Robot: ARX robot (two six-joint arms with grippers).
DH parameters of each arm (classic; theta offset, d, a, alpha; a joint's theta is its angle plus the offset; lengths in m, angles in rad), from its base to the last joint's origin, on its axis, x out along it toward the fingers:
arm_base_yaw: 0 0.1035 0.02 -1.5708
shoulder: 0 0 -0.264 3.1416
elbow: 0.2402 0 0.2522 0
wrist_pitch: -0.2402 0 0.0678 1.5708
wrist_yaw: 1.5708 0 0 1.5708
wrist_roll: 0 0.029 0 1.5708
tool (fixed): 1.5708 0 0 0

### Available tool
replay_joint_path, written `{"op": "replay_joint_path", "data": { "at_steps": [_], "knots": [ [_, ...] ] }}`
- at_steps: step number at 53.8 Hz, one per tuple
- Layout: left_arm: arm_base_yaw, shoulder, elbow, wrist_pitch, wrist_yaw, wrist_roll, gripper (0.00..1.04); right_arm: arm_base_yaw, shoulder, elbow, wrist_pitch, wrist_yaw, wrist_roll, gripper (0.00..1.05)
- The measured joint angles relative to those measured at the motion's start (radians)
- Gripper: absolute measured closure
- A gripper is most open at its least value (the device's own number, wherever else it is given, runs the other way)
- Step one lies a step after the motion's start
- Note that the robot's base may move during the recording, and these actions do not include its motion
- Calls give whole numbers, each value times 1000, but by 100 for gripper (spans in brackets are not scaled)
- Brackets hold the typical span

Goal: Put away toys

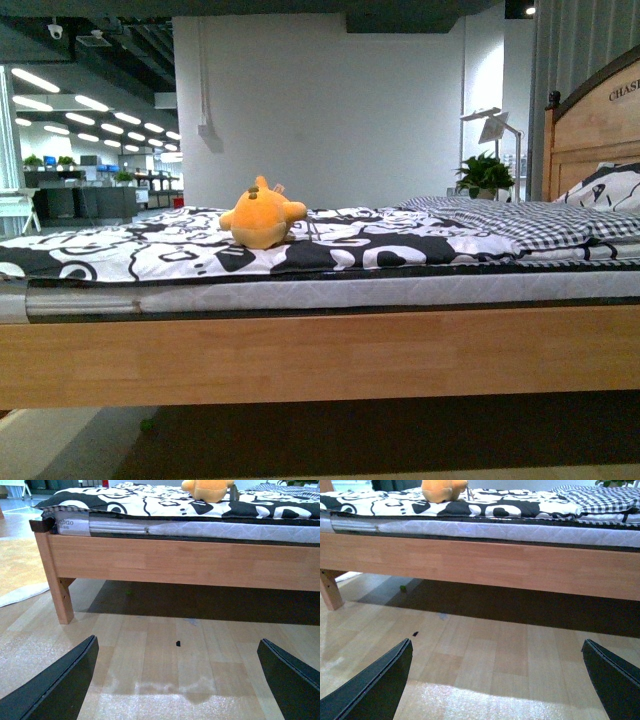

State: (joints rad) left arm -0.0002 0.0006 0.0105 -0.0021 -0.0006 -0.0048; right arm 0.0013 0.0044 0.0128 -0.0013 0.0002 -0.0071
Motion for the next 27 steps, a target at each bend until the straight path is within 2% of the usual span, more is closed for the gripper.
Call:
{"op": "replay_joint_path", "data": {
  "at_steps": [27],
  "knots": [
    [0, 0, 0, 0, 0, 0, 6, 0, 0, 0, 0, 0, 0, 0]
  ]
}}
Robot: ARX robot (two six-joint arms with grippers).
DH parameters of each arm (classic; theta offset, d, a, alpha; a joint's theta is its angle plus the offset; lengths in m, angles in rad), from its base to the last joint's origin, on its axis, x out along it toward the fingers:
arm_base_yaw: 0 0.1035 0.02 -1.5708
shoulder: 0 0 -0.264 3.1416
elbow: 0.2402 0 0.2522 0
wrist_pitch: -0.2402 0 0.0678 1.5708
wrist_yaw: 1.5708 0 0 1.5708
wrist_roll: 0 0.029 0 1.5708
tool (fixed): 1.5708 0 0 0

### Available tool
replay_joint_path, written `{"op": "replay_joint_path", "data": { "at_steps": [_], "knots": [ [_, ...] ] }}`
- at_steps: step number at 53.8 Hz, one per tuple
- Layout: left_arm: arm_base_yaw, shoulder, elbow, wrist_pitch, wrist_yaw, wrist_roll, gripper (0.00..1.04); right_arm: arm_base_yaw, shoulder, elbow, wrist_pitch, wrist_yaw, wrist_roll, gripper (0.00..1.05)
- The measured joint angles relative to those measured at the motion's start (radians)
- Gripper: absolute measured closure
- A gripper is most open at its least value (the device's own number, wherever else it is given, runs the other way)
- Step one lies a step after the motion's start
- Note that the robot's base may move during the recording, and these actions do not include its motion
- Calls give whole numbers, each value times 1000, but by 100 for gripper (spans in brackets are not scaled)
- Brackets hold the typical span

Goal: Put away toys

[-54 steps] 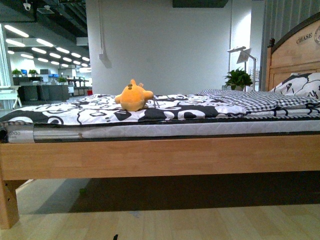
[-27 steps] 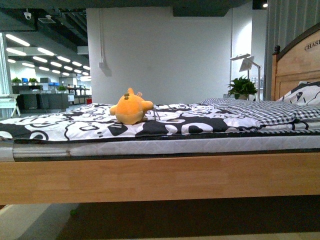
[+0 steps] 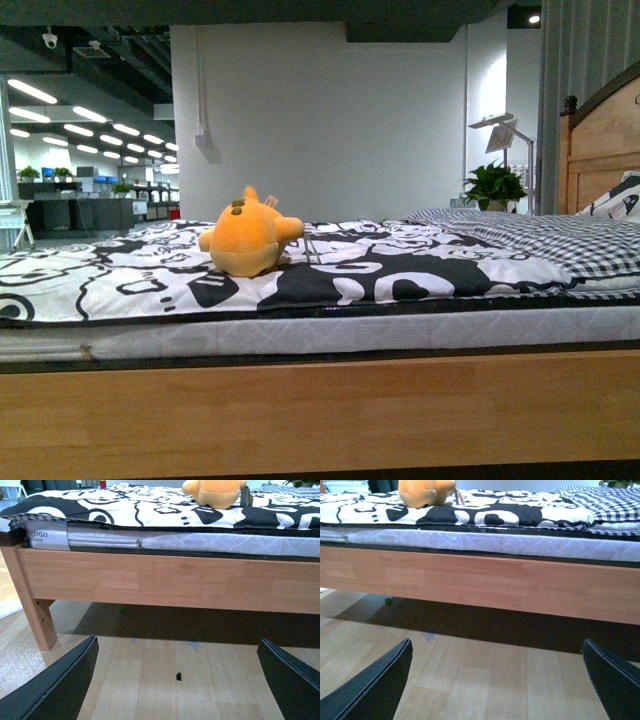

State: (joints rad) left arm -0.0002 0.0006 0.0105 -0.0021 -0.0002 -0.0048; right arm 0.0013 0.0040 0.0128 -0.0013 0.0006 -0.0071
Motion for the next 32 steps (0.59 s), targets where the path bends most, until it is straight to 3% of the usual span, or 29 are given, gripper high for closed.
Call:
{"op": "replay_joint_path", "data": {
  "at_steps": [32],
  "knots": [
    [0, 0, 0, 0, 1, 0, 6, 0, 0, 0, 0, 3, 0, 0]
  ]
}}
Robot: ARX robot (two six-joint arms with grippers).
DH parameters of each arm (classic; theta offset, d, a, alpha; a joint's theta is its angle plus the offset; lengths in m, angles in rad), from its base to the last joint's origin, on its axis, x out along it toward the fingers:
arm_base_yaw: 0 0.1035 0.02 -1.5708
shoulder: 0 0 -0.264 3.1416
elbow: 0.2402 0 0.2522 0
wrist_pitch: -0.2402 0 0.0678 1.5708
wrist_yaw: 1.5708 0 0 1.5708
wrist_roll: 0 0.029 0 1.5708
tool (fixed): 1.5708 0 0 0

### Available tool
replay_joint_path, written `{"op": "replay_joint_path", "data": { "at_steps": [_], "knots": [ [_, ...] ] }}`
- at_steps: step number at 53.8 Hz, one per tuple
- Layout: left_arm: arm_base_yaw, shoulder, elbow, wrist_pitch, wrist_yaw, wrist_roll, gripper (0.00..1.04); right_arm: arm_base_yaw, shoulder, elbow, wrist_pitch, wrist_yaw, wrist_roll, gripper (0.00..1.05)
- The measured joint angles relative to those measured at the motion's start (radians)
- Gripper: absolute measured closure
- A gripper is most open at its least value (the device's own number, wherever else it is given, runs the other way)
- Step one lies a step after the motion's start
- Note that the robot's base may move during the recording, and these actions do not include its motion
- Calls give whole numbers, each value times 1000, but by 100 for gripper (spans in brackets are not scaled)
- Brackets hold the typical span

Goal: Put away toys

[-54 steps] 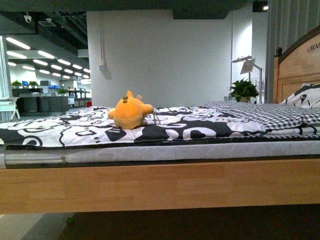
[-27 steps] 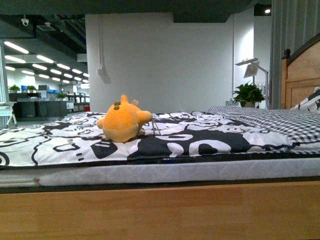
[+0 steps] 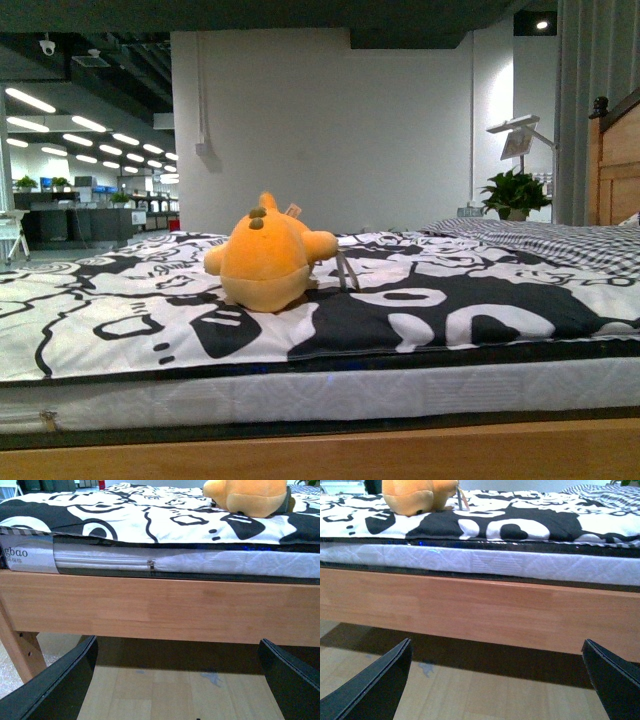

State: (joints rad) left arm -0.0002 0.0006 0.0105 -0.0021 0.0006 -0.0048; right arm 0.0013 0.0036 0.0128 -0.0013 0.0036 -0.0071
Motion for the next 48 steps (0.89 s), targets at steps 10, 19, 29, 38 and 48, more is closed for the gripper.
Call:
{"op": "replay_joint_path", "data": {
  "at_steps": [10, 19, 29, 38, 48],
  "knots": [
    [0, 0, 0, 0, -1, 0, 6, 0, 0, 0, 0, -2, 0, 0],
    [0, 0, 0, 0, -2, 0, 6, 0, 0, 0, 0, -7, 0, 0],
    [0, 0, 0, 0, -2, 0, 6, 0, 0, 0, 0, -6, 0, 0],
    [0, 0, 0, 0, -1, 0, 6, 0, 0, 0, 0, -4, 0, 0],
    [0, 0, 0, 0, -1, 0, 6, 0, 0, 0, 0, -3, 0, 0]
  ]
}}
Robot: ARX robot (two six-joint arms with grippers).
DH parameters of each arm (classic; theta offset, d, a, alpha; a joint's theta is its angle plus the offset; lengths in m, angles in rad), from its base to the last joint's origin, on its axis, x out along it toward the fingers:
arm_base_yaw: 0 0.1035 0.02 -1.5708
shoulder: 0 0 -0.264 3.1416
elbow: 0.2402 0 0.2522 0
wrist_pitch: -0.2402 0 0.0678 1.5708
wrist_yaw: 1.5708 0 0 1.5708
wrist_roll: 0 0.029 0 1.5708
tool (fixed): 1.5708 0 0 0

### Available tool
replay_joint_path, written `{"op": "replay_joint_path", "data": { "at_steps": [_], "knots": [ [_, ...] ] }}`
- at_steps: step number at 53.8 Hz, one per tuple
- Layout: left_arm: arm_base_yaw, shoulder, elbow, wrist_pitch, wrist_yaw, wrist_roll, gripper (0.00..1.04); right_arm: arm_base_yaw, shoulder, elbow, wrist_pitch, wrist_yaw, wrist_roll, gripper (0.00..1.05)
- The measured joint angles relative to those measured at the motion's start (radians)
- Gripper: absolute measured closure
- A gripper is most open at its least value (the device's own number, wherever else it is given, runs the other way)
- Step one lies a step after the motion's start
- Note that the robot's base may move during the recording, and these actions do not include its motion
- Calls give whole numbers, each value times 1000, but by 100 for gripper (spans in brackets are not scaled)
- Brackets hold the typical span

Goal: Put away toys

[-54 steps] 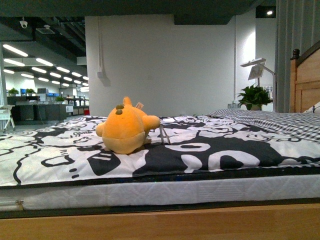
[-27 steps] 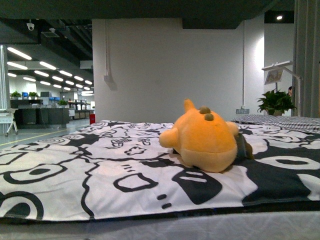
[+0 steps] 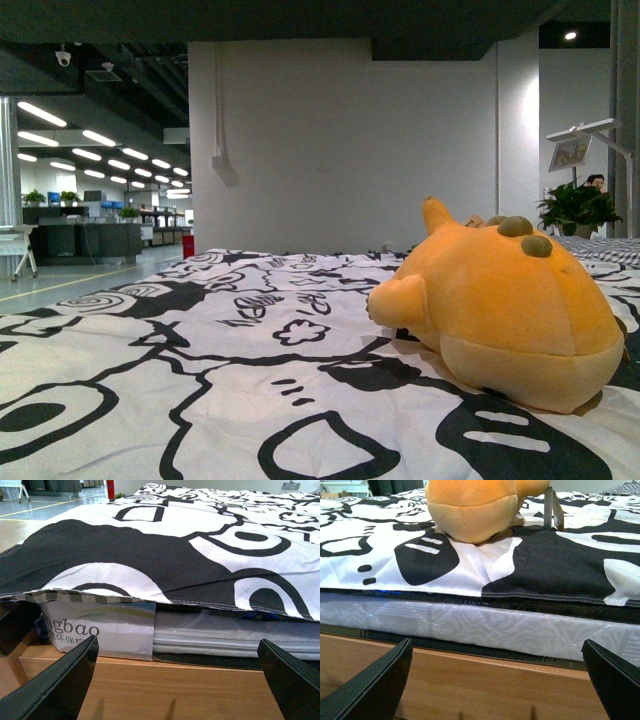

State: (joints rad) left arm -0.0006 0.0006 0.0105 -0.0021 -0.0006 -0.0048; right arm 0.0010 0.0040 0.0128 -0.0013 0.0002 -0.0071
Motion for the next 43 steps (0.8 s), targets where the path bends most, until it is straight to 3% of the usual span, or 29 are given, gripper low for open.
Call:
{"op": "replay_joint_path", "data": {
  "at_steps": [9, 15, 19, 25, 43],
  "knots": [
    [0, 0, 0, 0, 0, 0, 6, -6, 5, 1, -4, -27, 13, 0],
    [0, 0, 0, 0, 0, 0, 6, -175, 130, 30, 11, -406, 147, 0],
    [0, 0, 0, 0, 0, 0, 6, -251, 234, 75, 118, -518, 210, 0],
    [0, 0, 0, 0, 0, 0, 6, -267, 390, 160, 263, -512, 231, 0],
    [0, 0, 0, 0, 0, 0, 6, -34, 779, 429, 506, -270, 164, 0]
  ]
}}
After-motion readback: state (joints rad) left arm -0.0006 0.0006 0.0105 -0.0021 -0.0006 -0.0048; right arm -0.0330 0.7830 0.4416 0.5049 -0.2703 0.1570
